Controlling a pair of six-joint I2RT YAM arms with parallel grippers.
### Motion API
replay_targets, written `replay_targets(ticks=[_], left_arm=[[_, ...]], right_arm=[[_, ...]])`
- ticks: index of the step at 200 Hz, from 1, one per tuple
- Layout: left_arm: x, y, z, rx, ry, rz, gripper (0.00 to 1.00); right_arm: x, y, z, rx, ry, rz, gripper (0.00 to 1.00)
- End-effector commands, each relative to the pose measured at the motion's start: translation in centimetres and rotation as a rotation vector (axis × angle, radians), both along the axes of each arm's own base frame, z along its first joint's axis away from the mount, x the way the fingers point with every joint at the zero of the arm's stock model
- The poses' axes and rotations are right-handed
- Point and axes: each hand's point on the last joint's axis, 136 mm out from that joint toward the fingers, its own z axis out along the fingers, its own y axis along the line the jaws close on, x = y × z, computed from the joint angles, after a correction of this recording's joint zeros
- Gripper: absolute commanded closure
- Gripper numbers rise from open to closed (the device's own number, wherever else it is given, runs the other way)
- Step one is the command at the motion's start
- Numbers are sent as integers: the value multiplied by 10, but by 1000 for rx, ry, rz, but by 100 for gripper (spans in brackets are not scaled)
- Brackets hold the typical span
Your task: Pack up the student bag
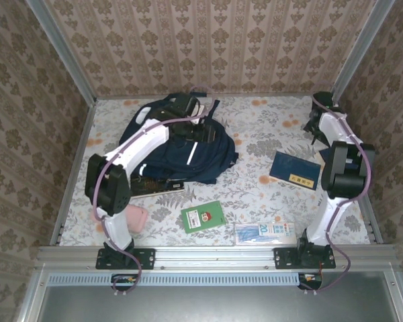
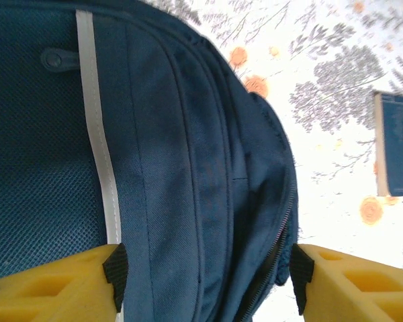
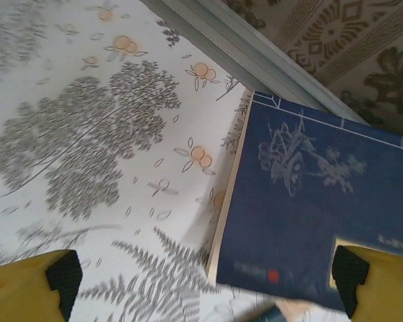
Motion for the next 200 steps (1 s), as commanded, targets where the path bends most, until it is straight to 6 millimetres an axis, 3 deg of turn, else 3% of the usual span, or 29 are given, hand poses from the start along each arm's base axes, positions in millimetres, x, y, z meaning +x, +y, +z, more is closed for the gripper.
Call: replay_targets(ticks=[1, 31, 86, 123, 158, 171, 184, 200], left_arm=[[-7, 2, 42, -80, -81, 6, 32], [-18, 10, 44, -78, -84, -1, 31], [-17, 16, 39, -69, -92, 0, 32], [-13, 23, 39, -89, -95, 19, 32], [-11, 25, 41, -105, -92, 26, 31], [-11, 27, 42, -106, -96, 29, 31], [-10, 28, 41, -107, -97, 34, 31], [-10, 28, 40, -111, -93, 32, 31]], right_arm=[[-5, 7, -34, 160, 98, 46, 1], [-4, 14, -70, 328, 104, 38, 2], [6, 62, -89, 536, 29, 101, 9], [13, 110, -81, 653, -61, 158, 11], [12, 185, -75, 749, -31, 329, 13], [7, 203, -71, 758, -11, 387, 14], [7, 204, -60, 737, -34, 414, 15], [11, 177, -38, 646, -86, 385, 14]])
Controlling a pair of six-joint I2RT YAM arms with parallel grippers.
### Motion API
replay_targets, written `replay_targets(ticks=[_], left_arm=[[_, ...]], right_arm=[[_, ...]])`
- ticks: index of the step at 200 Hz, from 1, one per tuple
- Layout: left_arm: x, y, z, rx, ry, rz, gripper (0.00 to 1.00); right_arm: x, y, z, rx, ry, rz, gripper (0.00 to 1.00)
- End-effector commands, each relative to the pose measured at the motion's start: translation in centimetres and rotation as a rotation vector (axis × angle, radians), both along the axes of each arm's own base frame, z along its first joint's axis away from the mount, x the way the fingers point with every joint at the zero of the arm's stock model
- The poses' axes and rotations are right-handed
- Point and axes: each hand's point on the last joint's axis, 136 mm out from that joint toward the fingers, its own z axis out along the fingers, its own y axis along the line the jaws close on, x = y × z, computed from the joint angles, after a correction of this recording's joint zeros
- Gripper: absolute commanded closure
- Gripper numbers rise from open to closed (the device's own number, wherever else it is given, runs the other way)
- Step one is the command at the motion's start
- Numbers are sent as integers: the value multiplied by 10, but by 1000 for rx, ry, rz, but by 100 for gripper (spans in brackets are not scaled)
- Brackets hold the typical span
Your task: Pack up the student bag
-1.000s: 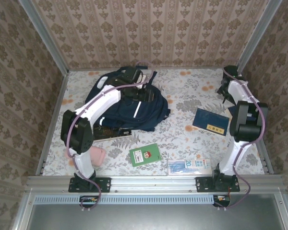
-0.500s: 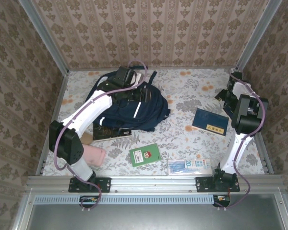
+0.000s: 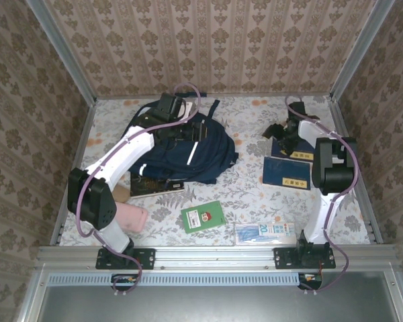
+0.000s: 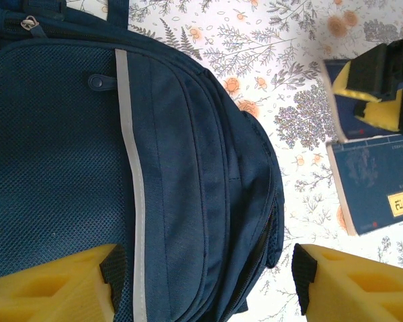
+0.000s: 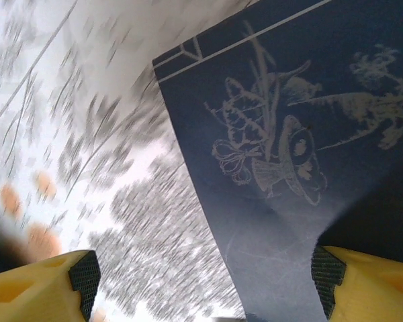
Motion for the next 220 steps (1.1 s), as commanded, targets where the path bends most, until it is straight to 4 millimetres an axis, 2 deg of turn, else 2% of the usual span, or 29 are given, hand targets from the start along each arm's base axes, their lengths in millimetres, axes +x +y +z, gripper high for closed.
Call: replay_targets(ticks=[1, 21, 35, 49, 70, 87, 113, 135, 168, 220], left_arm=[[-2, 2, 11, -37, -18, 1, 31], [-2, -2, 9, -52, -5, -11, 31], [-3, -7, 7, -57, 0, -24, 31], [-5, -20, 7, -69, 11, -62, 31], [-7, -44, 7, -84, 59, -104, 31], [-10, -64, 8, -64, 46, -134, 30], [-12, -96, 3, -51, 61, -183, 28], [-6, -122, -5, -89, 102, -200, 28], [12, -155, -30, -111, 150, -209, 28], [35, -203, -86, -158, 262, -181, 29]], right_arm=[[-13, -20, 19, -25, -2, -31, 14], [-11, -65, 32, -128, -17, -126, 13], [-14, -96, 31, -249, 9, -151, 8], [-17, -126, 27, -364, 50, -175, 3], [-15, -152, 16, -376, 95, -200, 0], [-11, -163, 7, -386, 130, -183, 0], [-3, -153, -13, -330, 175, -99, 0], [-2, -139, -27, -257, 194, -58, 1], [-10, -116, -24, -177, 175, -54, 3], [-17, -57, -4, -9, 77, -61, 7]])
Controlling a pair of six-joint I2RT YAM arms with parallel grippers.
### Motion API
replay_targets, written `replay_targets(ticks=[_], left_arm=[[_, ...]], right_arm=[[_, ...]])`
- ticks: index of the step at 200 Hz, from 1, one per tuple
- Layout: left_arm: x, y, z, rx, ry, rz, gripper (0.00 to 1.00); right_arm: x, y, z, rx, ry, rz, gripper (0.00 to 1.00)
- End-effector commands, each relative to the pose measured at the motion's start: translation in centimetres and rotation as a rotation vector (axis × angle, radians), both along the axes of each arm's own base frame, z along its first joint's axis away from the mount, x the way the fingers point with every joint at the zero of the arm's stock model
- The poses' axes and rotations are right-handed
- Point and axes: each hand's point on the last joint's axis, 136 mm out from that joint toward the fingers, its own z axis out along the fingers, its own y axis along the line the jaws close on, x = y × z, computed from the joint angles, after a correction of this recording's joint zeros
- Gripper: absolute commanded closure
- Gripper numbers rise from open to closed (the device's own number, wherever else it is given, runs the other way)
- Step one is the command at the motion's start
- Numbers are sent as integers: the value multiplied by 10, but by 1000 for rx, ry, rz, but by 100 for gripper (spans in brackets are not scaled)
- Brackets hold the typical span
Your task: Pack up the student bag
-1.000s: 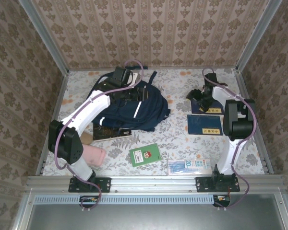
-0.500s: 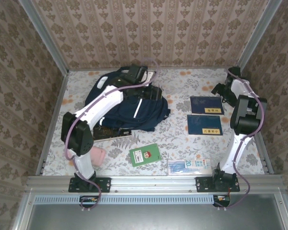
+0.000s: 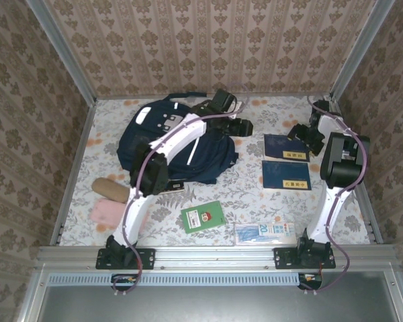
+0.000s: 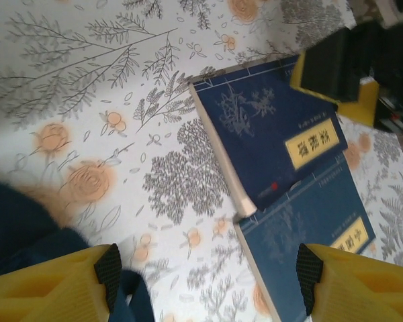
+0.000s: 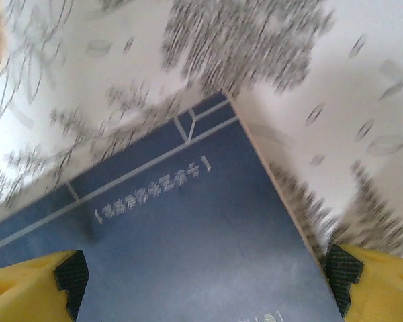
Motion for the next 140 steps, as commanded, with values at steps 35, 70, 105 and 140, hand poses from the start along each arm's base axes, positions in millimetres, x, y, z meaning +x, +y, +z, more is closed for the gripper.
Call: replay_targets(ticks=[35, 70, 105, 140], left_arm=[[5, -28, -49, -13, 156, 71, 32], [9, -24, -75, 27, 184, 117, 32], [2, -24, -98, 44, 244, 125, 34], [-13, -34, -111, 52, 275, 91, 38]], right_arm=[[-27, 76, 26, 210, -83, -18, 7], [-28, 83, 35, 264, -164, -46, 7], [-24, 87, 30, 379, -220, -104, 8], [-16, 94, 32, 492, -272, -139, 11]])
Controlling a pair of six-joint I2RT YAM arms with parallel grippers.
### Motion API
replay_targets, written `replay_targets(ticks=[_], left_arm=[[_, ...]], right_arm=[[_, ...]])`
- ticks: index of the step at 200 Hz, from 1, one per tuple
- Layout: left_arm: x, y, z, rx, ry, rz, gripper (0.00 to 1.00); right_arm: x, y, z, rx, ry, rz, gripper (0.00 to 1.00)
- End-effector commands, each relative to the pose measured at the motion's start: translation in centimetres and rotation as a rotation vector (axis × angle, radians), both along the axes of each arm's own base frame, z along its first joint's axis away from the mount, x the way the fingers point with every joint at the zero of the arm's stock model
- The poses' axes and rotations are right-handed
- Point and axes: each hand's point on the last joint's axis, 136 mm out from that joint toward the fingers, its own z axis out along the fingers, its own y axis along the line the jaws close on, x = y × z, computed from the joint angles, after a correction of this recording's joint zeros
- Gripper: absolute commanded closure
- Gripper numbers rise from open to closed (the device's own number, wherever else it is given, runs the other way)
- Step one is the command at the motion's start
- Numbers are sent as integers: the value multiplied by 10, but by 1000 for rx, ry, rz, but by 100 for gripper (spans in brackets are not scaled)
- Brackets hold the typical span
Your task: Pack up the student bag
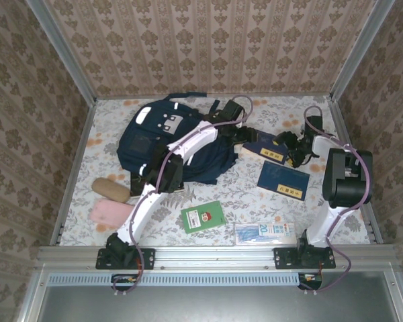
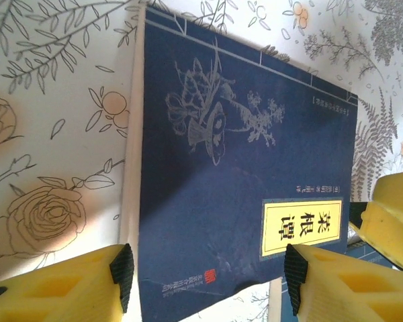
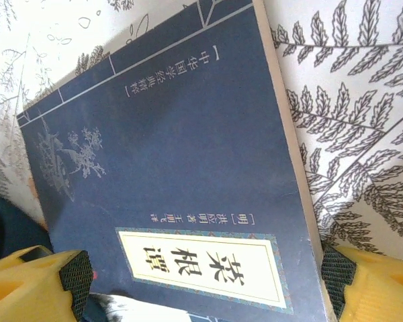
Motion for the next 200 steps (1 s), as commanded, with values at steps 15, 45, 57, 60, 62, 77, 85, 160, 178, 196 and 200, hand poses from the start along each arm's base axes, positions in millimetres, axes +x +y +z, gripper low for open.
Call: replay_targets(ticks=[15, 45, 57, 60, 62, 77, 85, 160, 178, 196, 200], left_arm=[[-26, -5, -36, 56, 98, -23, 40], [-27, -5, -38, 57, 102, -30, 45], [-29, -6, -39, 60, 105, -37, 45], [-29, -6, -39, 61, 105, -37, 46], [-29, -5, -40, 61, 105, -37, 46], [-29, -5, -39, 61, 103, -41, 47], [-29, -6, -40, 61, 103, -43, 46], [-28, -5, -31, 57, 90, -53, 47], [-28, -5, -28, 50, 89, -57, 47], [-29, -7, -26, 42, 92, -60, 46], [-31, -8, -26, 41, 93, -63, 46]], right_arm=[[17, 13, 21, 146, -124, -38, 12], [16, 16, 37, 176, -177, -63, 16], [15, 16, 40, 178, -182, -69, 18], [15, 16, 41, 179, -184, -70, 18], [15, 16, 42, 179, -185, -71, 19], [14, 17, 43, 188, -190, -77, 24], [15, 17, 45, 194, -198, -78, 28], [12, 16, 31, 176, -168, -73, 48], [12, 16, 27, 175, -161, -70, 46], [14, 20, 21, 200, -157, -71, 40], [15, 21, 21, 206, -159, -72, 39]])
